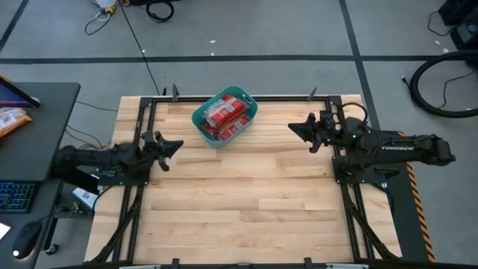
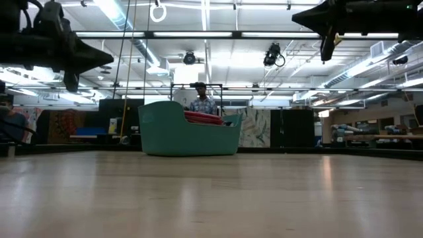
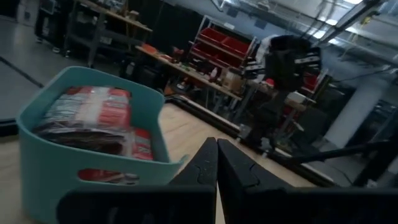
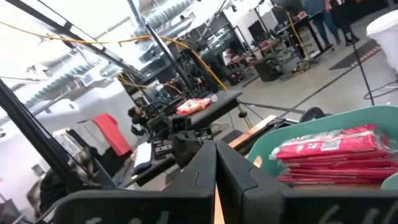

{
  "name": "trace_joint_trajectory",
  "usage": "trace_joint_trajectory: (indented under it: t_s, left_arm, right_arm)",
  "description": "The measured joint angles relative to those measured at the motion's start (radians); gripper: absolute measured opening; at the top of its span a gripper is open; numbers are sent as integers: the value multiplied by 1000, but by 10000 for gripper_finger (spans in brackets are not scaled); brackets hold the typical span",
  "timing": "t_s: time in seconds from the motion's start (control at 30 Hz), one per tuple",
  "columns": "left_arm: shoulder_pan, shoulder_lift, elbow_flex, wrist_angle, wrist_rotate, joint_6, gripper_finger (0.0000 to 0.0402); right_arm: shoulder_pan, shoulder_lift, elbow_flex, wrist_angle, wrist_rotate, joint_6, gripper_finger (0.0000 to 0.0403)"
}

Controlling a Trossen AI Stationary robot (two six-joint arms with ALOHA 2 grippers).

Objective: Sort popcorn bags into baskets
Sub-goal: Return to Home Position

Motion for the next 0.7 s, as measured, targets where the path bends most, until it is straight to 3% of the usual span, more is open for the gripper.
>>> trace_joint_trajectory:
  t_s: [0.2, 0.4, 0.7]
  left_arm:
    - [133, -2, 0, 1, 96, -15, 2]
    - [158, -1, 0, -21, 136, -54, 7]
    - [155, 7, 0, -22, 146, -56, 20]
  right_arm:
    - [56, -38, 0, -40, 93, -62, 8]
    - [69, -61, -58, -151, 181, -60, 8]
    - [69, -48, -256, 77, 187, 13, 8]
